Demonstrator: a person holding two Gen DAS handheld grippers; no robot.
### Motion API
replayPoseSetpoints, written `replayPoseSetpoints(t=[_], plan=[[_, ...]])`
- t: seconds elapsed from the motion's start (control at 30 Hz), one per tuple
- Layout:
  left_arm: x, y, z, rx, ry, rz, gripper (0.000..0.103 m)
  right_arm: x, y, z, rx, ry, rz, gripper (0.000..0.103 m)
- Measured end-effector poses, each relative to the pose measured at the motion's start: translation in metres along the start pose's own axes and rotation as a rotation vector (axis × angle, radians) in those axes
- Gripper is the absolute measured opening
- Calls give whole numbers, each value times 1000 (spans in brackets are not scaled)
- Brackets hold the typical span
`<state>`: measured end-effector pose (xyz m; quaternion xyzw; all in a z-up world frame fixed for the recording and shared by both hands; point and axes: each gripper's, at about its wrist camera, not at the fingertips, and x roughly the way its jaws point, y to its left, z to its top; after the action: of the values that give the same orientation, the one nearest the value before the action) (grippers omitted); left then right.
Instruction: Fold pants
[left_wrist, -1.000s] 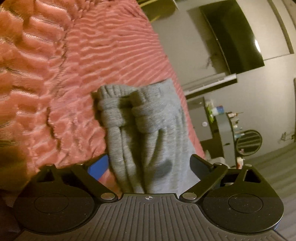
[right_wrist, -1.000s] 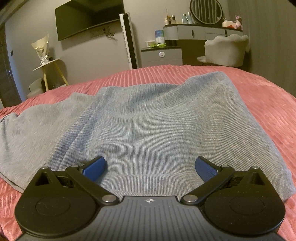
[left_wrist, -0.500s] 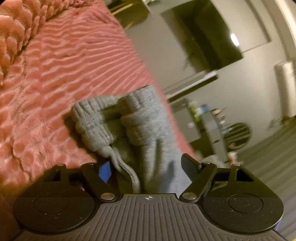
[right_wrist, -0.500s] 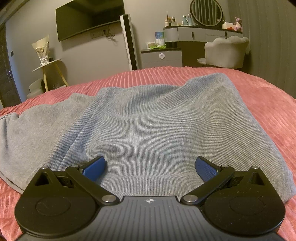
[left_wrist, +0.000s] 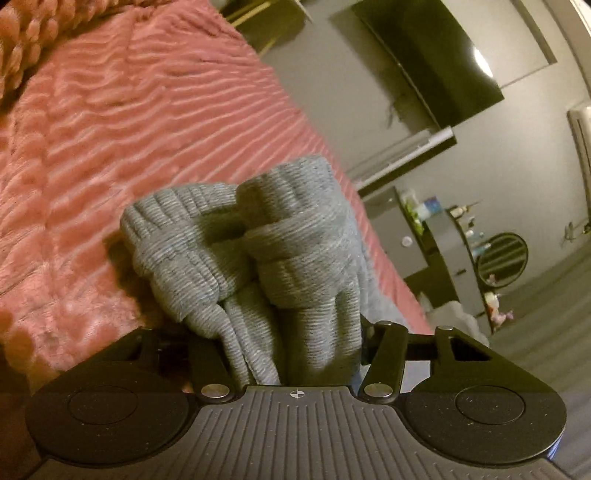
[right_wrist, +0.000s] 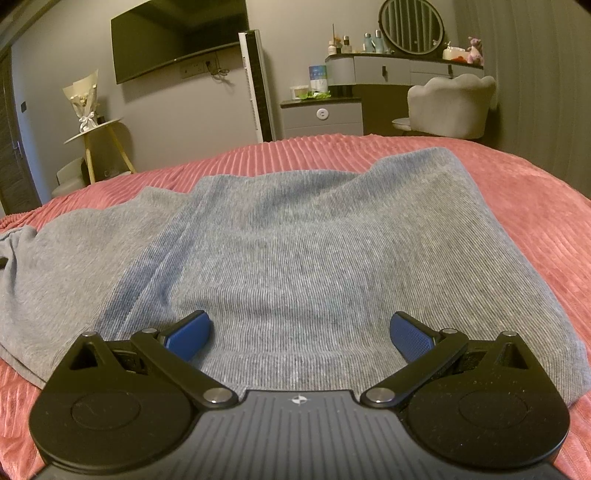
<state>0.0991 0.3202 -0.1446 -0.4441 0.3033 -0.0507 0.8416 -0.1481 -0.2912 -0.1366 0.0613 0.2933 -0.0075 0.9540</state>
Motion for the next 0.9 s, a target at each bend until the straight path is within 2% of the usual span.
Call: replayPoseSetpoints(t=[0.07,0.1,0.17,0.27,0.4,0.5,0.57,0.67,0.77,0.83,0.87,0.9], plan=[[-4,-4,-1,8,-6,-26,30,0,1,2,1,4,-2,103],[-8,-6,-2,2,-12,-39,27,0,2,4,3,9,-6,103],[-15,-14,-1,10,-26,-49,26,-5,5,10,2,17,-18,103],[-30,-38,-3,90,-53,-66,25,-29,4,18,9,-82,-59,103],[-49,-87,-10,191,-90,-106,25,-57,-10,31,100,-178,-49,103],[-62,-152,-24,369,-111,-164,25,-75,-24,37,171,-227,-53,103],[-65,-197,-41,480,-100,-239,25,-88,-35,39,215,-265,-63,103],[-55,-268,-88,652,-9,-354,26,-107,-52,40,275,-324,-94,103],[-27,-316,-161,806,127,-422,27,-120,-71,39,334,-365,-115,103],[4,-328,-220,846,257,-420,33,-123,-85,35,373,-366,-118,103],[24,-328,-251,877,325,-386,38,-123,-89,32,386,-361,-117,103],[43,-324,-279,898,401,-321,38,-121,-94,29,401,-349,-120,103]])
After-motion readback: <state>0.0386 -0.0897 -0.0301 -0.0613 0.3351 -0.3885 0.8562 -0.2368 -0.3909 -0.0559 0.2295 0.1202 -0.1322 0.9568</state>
